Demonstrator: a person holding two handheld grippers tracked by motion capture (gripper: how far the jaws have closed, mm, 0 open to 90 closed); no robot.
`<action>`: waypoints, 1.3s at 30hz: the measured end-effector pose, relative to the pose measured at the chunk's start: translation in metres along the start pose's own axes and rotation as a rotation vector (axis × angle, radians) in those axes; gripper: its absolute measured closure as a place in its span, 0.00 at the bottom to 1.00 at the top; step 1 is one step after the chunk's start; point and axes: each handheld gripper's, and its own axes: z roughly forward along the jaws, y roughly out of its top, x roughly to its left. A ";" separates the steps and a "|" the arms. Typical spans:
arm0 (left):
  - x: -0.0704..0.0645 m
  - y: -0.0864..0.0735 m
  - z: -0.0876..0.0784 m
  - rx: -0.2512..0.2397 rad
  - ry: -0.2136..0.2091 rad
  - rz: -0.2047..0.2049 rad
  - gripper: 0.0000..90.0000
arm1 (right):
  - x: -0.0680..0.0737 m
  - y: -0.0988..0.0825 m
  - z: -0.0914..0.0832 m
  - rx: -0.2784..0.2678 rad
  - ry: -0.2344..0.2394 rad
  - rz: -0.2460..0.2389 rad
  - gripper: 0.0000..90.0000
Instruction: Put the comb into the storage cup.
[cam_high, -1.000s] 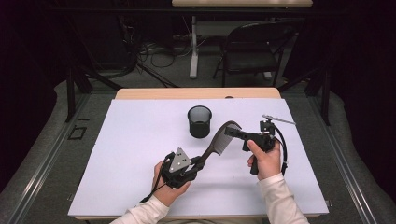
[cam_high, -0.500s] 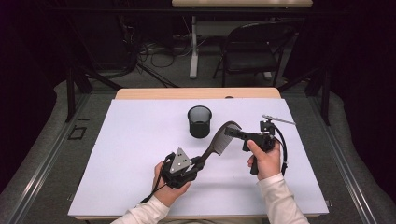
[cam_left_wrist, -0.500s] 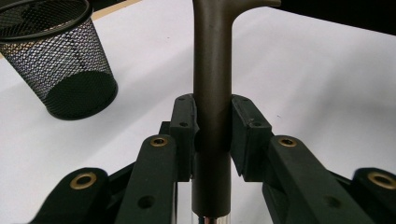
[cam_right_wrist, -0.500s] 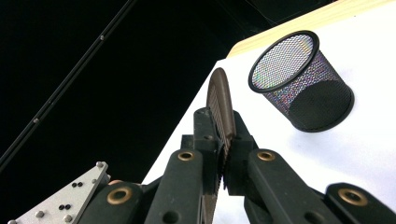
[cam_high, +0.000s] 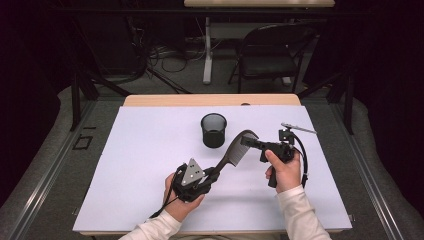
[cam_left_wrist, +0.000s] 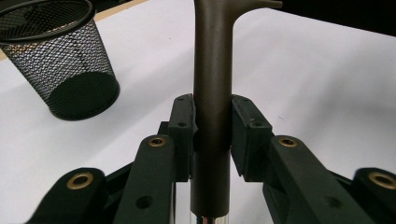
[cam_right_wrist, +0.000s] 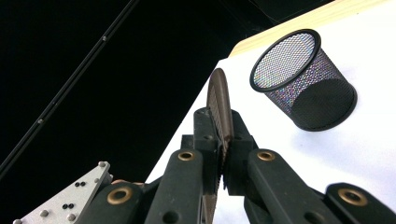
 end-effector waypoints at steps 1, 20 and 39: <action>0.000 0.000 0.000 0.000 0.004 -0.002 0.79 | 0.000 0.000 0.000 -0.001 0.000 0.000 0.97; 0.005 0.001 -0.002 -0.031 -0.002 -0.037 0.57 | -0.002 0.000 -0.001 -0.006 -0.009 0.000 0.97; 0.013 0.003 -0.003 -0.033 0.024 -0.079 0.40 | -0.005 0.002 -0.005 -0.022 -0.010 0.004 0.97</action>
